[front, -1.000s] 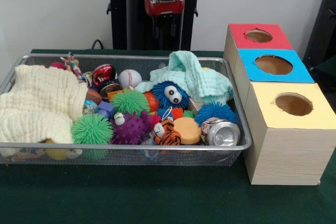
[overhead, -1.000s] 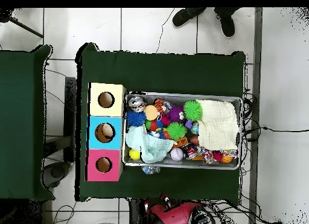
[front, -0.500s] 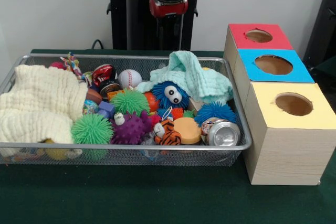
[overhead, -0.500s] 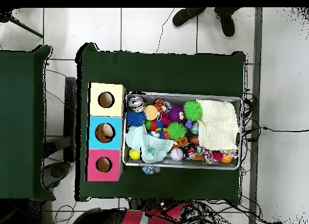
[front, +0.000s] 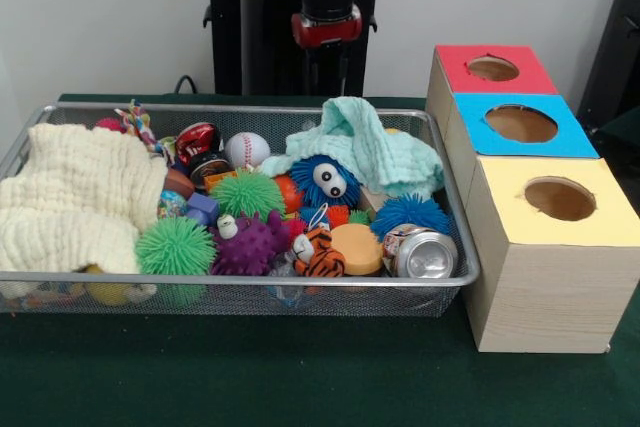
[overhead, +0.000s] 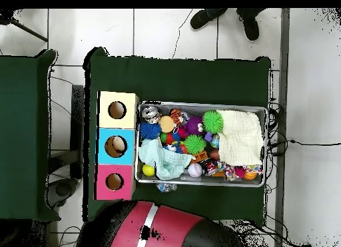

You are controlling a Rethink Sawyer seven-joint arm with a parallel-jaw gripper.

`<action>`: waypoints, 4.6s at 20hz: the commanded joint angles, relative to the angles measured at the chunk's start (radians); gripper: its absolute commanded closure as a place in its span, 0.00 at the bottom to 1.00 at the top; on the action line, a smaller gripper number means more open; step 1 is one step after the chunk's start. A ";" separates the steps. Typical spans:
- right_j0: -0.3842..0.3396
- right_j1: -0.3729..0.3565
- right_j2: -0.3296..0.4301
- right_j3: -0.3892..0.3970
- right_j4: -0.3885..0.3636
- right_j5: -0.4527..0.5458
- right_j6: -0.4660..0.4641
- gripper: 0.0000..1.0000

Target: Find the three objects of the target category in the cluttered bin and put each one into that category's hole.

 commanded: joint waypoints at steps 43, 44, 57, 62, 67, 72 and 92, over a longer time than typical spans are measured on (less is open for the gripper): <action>-0.086 0.284 0.048 -0.322 0.148 -0.194 0.141 0.00; -0.090 0.304 0.049 -0.336 0.148 -0.187 0.140 0.00; -0.150 0.389 0.097 -0.430 0.107 0.022 0.110 0.00; -0.154 0.404 0.100 -0.444 0.113 0.031 0.107 0.00; -0.150 0.385 0.108 -0.432 0.110 0.091 0.091 0.00; -0.168 0.322 0.124 -0.379 0.098 0.190 0.070 0.00; -0.153 0.061 0.155 -0.202 0.068 0.368 0.076 0.00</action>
